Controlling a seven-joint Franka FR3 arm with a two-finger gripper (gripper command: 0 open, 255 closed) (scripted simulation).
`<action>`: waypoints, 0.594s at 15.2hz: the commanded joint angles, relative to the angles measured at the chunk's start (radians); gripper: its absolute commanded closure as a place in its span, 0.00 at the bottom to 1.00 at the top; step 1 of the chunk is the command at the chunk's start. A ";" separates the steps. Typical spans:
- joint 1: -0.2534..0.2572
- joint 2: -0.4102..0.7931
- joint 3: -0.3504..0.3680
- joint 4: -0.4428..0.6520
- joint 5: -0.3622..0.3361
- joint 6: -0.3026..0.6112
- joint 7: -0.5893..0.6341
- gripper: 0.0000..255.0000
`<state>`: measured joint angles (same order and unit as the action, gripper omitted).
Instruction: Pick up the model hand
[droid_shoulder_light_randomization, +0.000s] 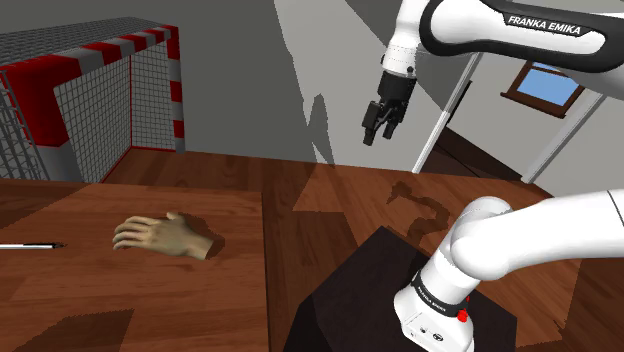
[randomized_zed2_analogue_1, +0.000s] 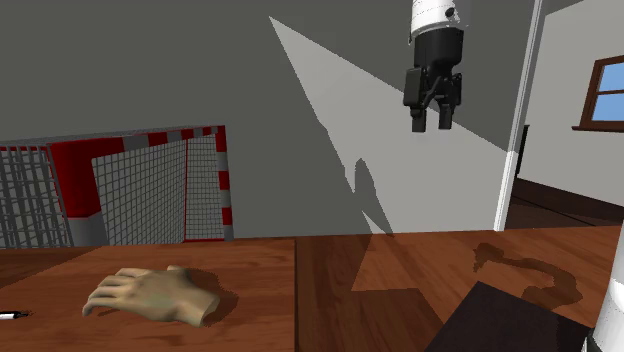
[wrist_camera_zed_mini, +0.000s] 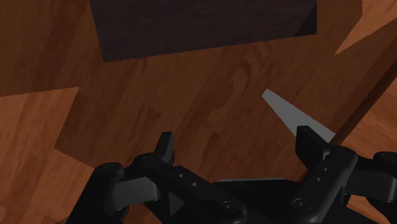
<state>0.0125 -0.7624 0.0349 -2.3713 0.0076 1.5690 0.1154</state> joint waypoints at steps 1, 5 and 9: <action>0.000 0.000 0.000 0.000 0.000 0.000 0.000 0.00; 0.023 0.090 0.067 0.007 0.047 0.078 0.076 0.00; 0.043 0.197 0.133 0.033 0.082 0.154 0.149 0.00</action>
<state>0.0530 -0.5972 0.1563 -2.3544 0.0842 1.7082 0.2505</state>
